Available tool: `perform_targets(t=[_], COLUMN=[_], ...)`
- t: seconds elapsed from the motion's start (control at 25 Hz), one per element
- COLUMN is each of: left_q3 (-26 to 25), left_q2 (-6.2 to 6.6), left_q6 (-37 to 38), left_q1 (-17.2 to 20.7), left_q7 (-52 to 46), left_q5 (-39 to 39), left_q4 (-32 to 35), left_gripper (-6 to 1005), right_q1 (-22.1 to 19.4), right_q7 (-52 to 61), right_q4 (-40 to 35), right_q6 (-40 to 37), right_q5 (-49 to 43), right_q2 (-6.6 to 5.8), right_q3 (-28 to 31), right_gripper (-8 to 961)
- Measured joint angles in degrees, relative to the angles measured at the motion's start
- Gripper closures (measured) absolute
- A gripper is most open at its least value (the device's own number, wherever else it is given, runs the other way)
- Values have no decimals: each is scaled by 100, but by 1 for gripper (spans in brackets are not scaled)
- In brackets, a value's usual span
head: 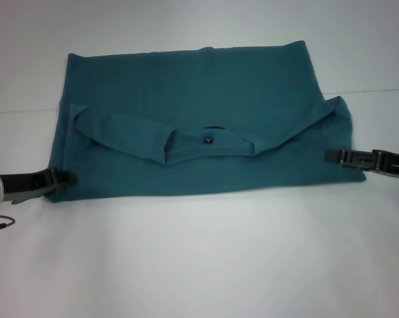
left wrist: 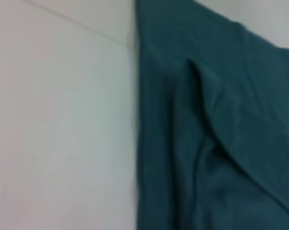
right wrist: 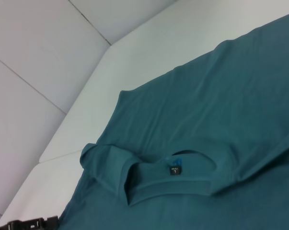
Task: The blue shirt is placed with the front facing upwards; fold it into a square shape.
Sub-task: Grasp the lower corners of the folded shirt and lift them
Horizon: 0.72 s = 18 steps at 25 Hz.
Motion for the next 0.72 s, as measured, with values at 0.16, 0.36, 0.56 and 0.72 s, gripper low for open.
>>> perform_targets(t=[0.16,0.36,0.56,0.72], left_q3=[3,-6,-3,-11], left_q2=[-23,-89,-92,-87], left_q6=[-20,19,57,129], left_q1=[-16,43,35,30], left_q7=[-133,-112,-108,-106], left_q5=[202,170,181,179], left_q4=[75,283,284,277], left_gripper=[560,662,866,993], right_q1=[-3,-3,-2,6], right_q7=[-5,-5,-6,-5], right_q4=[0,0,0,0], right_q6=[0,0,0,0], right_q5=[6,11,25,28], right_q2=[-8,-9,-10,-10], right_q3=[21,25,27,27], right_gripper=[159,158,158,159])
